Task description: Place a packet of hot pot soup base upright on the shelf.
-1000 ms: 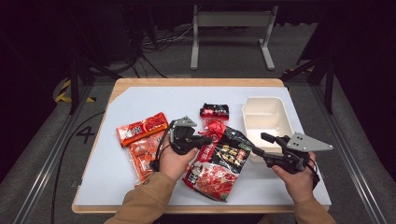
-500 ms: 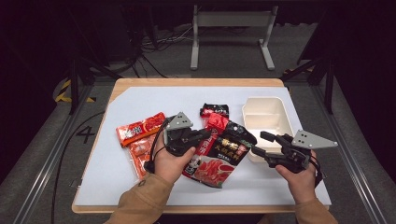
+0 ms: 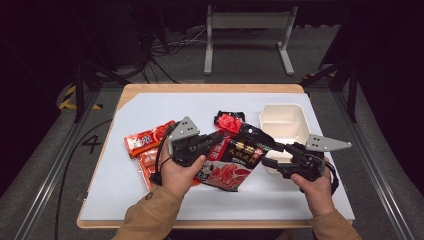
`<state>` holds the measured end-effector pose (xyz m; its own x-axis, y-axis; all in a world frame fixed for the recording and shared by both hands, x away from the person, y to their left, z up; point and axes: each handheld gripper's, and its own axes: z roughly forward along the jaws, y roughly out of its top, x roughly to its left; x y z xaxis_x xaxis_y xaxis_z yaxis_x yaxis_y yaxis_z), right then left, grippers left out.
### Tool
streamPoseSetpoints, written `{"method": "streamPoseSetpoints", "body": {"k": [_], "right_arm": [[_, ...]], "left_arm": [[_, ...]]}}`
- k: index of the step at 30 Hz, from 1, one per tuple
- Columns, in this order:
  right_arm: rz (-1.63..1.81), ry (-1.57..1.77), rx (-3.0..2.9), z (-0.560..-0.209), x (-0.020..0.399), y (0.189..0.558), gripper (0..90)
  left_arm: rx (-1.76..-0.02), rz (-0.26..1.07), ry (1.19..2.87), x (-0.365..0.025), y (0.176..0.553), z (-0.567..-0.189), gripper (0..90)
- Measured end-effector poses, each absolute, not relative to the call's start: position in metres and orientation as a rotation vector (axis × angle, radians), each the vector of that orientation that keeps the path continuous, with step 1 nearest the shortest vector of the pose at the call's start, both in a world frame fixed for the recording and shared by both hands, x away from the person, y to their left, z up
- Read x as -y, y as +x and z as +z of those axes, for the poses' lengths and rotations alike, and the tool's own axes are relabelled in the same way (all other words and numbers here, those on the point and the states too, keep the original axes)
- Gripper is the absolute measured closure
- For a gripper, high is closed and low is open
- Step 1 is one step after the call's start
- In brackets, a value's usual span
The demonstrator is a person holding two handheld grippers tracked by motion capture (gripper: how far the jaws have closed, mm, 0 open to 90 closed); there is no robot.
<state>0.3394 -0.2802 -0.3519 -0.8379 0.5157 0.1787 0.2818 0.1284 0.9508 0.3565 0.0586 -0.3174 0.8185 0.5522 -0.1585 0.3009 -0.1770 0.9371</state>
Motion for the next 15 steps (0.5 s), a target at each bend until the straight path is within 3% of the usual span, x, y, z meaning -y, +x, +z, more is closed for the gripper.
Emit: {"method": "streamPoseSetpoints", "body": {"k": [15], "right_arm": [[1.815, 0.751, -2.295, -0.354, 0.247, 0.353, 36.0]], "left_arm": [[-0.629, 0.24, 1.751, -0.055, 0.349, -0.313, 87.7]]}}
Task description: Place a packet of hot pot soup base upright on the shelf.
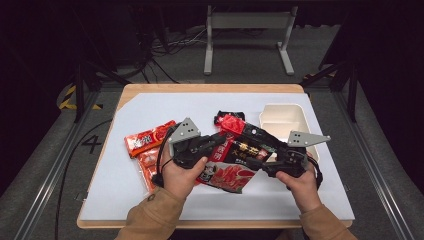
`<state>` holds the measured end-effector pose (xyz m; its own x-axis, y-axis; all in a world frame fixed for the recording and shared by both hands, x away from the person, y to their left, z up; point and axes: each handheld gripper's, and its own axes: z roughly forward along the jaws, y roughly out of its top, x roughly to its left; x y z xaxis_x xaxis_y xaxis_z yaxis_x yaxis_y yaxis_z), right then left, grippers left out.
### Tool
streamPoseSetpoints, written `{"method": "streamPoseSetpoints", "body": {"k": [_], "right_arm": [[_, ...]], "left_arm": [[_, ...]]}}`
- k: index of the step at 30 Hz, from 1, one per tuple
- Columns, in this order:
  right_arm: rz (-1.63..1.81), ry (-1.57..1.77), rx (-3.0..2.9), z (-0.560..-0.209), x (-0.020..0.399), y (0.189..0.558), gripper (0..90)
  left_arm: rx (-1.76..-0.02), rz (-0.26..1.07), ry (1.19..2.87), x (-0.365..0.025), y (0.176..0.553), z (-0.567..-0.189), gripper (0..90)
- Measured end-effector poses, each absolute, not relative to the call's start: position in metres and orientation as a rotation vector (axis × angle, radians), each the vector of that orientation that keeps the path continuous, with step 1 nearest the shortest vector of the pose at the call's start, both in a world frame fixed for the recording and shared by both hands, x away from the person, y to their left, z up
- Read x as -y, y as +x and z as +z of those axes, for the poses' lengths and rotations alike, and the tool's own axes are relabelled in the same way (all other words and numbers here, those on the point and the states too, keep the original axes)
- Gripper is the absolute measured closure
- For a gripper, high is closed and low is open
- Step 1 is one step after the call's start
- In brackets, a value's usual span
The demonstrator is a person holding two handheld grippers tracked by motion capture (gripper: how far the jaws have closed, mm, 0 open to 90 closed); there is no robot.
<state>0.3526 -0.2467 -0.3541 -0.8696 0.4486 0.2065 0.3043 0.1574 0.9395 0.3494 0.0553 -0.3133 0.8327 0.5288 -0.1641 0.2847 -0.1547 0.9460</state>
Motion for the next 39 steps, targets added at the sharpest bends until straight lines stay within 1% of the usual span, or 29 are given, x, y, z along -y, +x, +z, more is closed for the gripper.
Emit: {"method": "streamPoseSetpoints", "body": {"k": [10, 12, 16, 22, 24, 27, 29, 32, 33, 35, 39], "right_arm": [[1.791, 0.746, -2.379, -0.356, 0.241, 0.358, 63.3], [1.795, 0.757, -2.395, -0.356, 0.241, 0.36, 65.9], [1.767, 0.753, -2.411, -0.353, 0.241, 0.362, 73.9], [1.72, 0.729, -2.407, -0.341, 0.241, 0.363, 77.2], [1.723, 0.722, -2.395, -0.336, 0.242, 0.363, 79.6], [1.748, 0.712, -2.386, -0.33, 0.245, 0.365, 84.6], [1.719, 0.709, -2.386, -0.327, 0.245, 0.365, 85.1], [1.698, 0.719, -2.382, -0.324, 0.247, 0.367, 85.3], [1.698, 0.72, -2.38, -0.323, 0.248, 0.367, 85.3], [1.695, 0.714, -2.371, -0.319, 0.25, 0.368, 85.3], [1.672, 0.686, -2.359, -0.306, 0.253, 0.371, 85.3]], "left_arm": [[-0.626, 0.233, 1.746, -0.054, 0.348, -0.314, 87.6], [-0.625, 0.232, 1.748, -0.054, 0.348, -0.314, 87.5], [-0.622, 0.237, 1.747, -0.055, 0.348, -0.313, 87.1], [-0.623, 0.242, 1.738, -0.059, 0.348, -0.311, 85.6], [-0.62, 0.247, 1.738, -0.06, 0.349, -0.31, 82.4], [-0.624, 0.213, 1.734, -0.066, 0.353, -0.312, 78.1], [-0.625, 0.206, 1.731, -0.068, 0.355, -0.313, 75.0], [-0.636, 0.19, 1.73, -0.072, 0.355, -0.314, 64.4], [-0.64, 0.189, 1.737, -0.073, 0.355, -0.315, 62.2], [-0.642, 0.205, 1.756, -0.077, 0.355, -0.318, 58.6], [-0.683, 0.194, 1.77, -0.085, 0.358, -0.327, 55.5]]}}
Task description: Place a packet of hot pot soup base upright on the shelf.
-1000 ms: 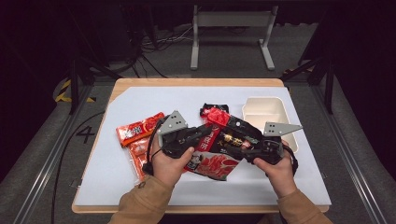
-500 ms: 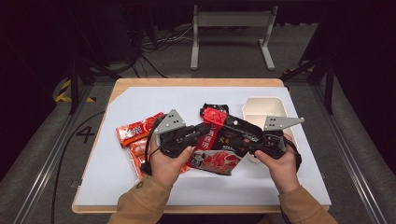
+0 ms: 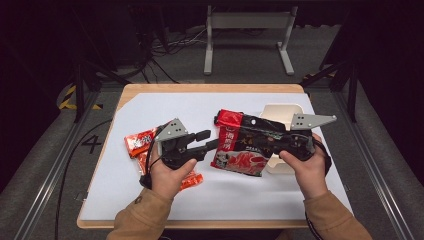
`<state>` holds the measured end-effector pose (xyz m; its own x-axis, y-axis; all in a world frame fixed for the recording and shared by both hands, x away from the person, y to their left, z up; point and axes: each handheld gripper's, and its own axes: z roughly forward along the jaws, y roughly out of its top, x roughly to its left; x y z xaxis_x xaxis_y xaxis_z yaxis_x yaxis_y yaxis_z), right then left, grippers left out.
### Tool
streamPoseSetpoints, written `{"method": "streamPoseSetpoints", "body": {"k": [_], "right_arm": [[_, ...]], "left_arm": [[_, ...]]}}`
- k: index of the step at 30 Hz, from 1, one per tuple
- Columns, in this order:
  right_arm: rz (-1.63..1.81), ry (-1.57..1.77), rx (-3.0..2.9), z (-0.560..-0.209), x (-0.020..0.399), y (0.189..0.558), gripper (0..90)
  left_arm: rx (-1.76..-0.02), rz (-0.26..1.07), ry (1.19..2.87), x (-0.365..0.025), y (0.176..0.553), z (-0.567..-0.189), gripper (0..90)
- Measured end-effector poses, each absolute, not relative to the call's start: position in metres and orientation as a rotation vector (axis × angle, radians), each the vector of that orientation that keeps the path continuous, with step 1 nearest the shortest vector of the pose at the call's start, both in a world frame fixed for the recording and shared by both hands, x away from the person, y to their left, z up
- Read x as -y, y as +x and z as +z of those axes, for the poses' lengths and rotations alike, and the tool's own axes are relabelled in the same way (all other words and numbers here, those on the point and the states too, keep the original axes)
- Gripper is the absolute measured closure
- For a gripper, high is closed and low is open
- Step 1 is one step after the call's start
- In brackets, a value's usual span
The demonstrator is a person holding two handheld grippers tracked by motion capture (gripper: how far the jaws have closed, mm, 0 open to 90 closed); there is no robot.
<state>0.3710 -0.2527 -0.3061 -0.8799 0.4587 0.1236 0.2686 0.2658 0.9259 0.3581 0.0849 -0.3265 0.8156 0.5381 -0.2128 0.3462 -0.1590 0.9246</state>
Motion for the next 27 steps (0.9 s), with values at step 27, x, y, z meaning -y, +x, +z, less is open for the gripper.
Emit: {"method": "streamPoseSetpoints", "body": {"k": [27], "right_arm": [[1.526, 0.66, -2.293, -0.245, 0.291, 0.407, 85.1]], "left_arm": [[-0.73, 0.396, 1.96, -0.14, 0.355, -0.37, 36.7]]}}
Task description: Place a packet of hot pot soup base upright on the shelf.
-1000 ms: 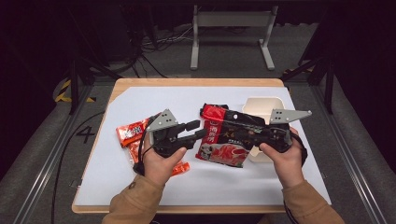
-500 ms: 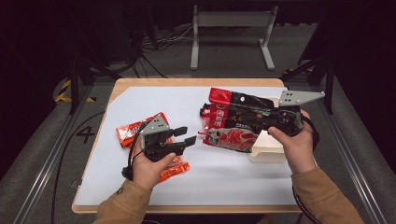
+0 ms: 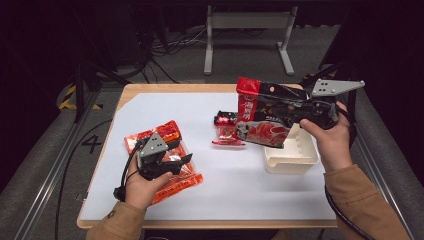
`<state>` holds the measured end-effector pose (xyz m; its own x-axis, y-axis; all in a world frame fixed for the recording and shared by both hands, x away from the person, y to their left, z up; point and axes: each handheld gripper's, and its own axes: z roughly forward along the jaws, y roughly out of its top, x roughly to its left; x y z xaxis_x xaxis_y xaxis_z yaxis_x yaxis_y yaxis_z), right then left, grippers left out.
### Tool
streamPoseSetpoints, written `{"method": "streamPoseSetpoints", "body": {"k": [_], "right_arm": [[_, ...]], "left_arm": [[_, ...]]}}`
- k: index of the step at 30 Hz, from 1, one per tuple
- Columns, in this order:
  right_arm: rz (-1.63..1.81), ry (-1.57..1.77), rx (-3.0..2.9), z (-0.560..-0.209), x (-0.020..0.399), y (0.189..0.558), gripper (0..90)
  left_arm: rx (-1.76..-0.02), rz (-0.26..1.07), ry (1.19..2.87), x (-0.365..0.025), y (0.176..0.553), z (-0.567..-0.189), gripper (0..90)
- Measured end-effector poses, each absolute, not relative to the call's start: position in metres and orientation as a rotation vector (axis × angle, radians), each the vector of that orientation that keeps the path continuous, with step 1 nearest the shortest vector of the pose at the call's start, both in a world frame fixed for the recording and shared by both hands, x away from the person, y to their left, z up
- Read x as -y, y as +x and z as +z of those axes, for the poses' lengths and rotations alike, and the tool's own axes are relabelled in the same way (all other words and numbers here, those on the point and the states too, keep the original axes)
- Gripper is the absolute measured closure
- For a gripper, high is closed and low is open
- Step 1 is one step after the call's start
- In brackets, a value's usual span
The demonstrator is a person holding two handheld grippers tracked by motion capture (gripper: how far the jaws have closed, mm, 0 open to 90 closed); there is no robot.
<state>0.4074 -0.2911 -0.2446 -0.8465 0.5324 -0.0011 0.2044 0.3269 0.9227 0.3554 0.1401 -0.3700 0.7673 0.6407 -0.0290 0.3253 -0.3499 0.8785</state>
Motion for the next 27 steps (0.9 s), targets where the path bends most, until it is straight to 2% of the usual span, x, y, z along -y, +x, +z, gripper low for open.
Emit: {"method": "streamPoseSetpoints", "body": {"k": [15, 27], "right_arm": [[1.474, 0.675, -2.271, -0.236, 0.313, 0.443, 85.0], [1.422, 0.656, -2.257, -0.234, 0.333, 0.469, 85.0]], "left_arm": [[-0.778, 0.413, 1.942, -0.17, 0.353, -0.377, 24.8], [-0.822, 0.424, 1.936, -0.189, 0.354, -0.384, 23.5]]}}
